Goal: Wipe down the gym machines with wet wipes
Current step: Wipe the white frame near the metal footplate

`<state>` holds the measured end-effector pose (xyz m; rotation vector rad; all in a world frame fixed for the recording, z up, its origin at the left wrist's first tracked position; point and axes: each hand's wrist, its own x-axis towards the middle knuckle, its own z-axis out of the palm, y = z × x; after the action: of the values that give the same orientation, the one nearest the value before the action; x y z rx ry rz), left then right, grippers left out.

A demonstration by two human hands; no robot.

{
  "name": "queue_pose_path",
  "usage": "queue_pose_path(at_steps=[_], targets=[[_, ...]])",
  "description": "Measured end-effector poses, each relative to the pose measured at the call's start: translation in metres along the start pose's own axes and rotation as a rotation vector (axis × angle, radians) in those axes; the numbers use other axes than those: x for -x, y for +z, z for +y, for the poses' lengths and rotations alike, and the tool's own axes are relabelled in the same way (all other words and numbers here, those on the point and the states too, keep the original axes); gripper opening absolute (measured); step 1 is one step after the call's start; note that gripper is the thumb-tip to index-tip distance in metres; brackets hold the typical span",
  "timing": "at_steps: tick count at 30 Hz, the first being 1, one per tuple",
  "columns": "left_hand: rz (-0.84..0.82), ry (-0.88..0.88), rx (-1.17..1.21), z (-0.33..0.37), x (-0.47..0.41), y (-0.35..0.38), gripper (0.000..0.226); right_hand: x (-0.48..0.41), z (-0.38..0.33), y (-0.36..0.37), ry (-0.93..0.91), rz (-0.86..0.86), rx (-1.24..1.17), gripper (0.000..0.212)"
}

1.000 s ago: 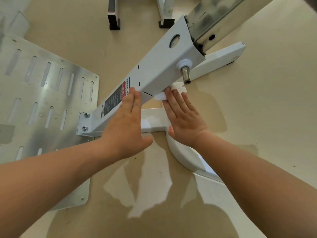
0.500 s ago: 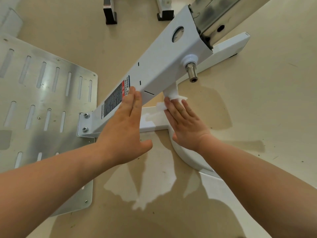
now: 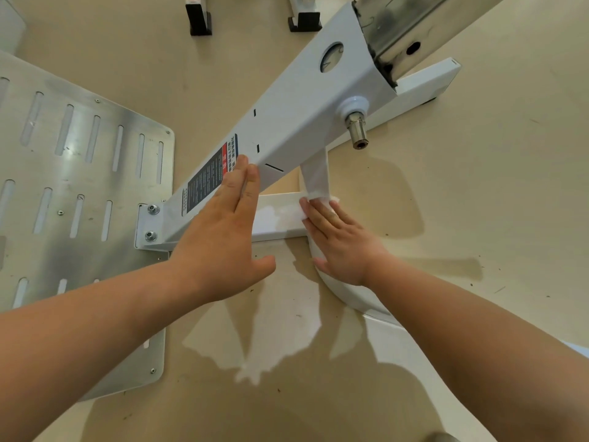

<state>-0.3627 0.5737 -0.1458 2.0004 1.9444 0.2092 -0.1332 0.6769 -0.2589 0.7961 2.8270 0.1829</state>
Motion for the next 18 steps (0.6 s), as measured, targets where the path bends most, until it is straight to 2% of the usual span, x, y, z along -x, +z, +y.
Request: queue_pose_path(at_steps=[3,5,7,11,12,15,18], targets=[[0.029,0.005,-0.006,0.004,-0.001,0.002,0.125,-0.014,0.003,-0.027,0.004,0.275,0.046,0.081],[0.042,0.009,-0.011,0.006,-0.001,0.002,0.124,-0.019,0.005,-0.034,0.007,0.320,0.040,0.082],[0.025,-0.001,-0.019,0.006,-0.001,0.002,0.124,-0.014,0.005,-0.026,0.000,0.214,-0.004,0.087],[-0.018,-0.004,-0.031,0.004,-0.001,-0.002,0.126,0.011,0.003,0.005,0.068,-0.281,-0.155,0.100],[-0.025,-0.013,-0.042,0.003,-0.002,-0.002,0.126,0.013,0.002,0.006,0.095,-0.329,-0.200,0.103],[0.009,-0.055,-0.122,0.001,-0.002,0.000,0.123,0.018,-0.003,-0.001,0.098,-0.298,-0.268,0.106],[0.154,0.076,-0.237,0.006,-0.002,0.004,0.116,0.042,-0.008,-0.003,0.062,-0.329,-0.339,0.114]])
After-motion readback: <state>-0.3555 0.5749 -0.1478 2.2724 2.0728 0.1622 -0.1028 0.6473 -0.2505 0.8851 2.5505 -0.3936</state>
